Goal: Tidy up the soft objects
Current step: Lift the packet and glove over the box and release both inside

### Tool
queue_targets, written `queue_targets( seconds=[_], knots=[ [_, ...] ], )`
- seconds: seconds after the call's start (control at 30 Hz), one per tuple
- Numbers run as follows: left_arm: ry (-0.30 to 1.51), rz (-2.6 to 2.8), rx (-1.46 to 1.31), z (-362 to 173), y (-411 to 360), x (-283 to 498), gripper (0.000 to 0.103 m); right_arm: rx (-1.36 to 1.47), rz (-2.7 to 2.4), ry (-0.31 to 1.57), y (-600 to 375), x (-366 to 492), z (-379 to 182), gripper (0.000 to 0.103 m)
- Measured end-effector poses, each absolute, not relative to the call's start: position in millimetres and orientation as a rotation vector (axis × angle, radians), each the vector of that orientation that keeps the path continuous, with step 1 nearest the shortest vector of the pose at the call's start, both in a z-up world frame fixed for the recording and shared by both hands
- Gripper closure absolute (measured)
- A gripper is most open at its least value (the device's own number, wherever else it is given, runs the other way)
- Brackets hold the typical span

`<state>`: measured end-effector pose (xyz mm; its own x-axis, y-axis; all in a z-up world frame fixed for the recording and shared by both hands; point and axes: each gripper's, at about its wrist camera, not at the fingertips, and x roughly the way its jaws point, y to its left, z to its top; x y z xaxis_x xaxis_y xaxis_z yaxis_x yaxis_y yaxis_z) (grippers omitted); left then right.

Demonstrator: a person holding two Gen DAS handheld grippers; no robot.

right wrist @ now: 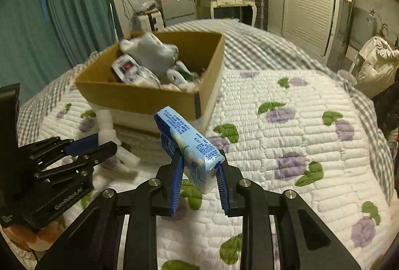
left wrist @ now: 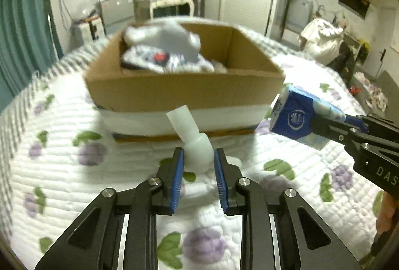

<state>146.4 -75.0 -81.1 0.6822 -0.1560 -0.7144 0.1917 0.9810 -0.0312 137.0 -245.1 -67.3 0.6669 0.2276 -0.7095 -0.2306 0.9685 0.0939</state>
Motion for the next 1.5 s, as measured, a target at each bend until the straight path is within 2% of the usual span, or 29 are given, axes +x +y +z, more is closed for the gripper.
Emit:
queue_targets(
  seconds=[0.27,0.47,0.53,0.57,0.6,0.83,1.0,1.27,1.47,1.5],
  knots=[
    [0.653,-0.199,0.068,-16,-73,115,0.080,-0.041,0.277,0.693,-239,103,-10,0.078],
    [0.636,-0.164,0.061,-9,-62,112,0.076,-0.043,0.303,0.659,-237,90,12,0.078],
    [0.679,-0.154,0.056,-22,-57,118,0.067,-0.043,0.308,0.663,-237,91,10,0.078],
    [0.695,-0.150,0.054,-32,-56,121,0.050,-0.043,0.310,0.668,-236,92,7,0.078],
    [0.697,-0.141,0.047,-40,-53,122,0.043,-0.042,0.312,0.675,-236,94,4,0.078],
    [0.683,-0.178,0.032,-62,-51,123,0.046,-0.054,0.305,0.734,-239,115,-28,0.078],
    [0.758,-0.149,0.013,-82,-44,141,0.046,-0.055,0.308,0.738,-237,123,-32,0.078],
    [0.879,-0.138,0.001,-141,-41,167,0.046,-0.064,0.323,0.766,-227,141,-47,0.078],
    [0.857,-0.135,0.024,-148,-47,183,0.047,-0.068,0.325,0.795,-224,152,-58,0.078],
    [0.857,-0.134,0.021,-148,-47,185,0.059,-0.070,0.325,0.797,-223,153,-60,0.078]
  ],
)
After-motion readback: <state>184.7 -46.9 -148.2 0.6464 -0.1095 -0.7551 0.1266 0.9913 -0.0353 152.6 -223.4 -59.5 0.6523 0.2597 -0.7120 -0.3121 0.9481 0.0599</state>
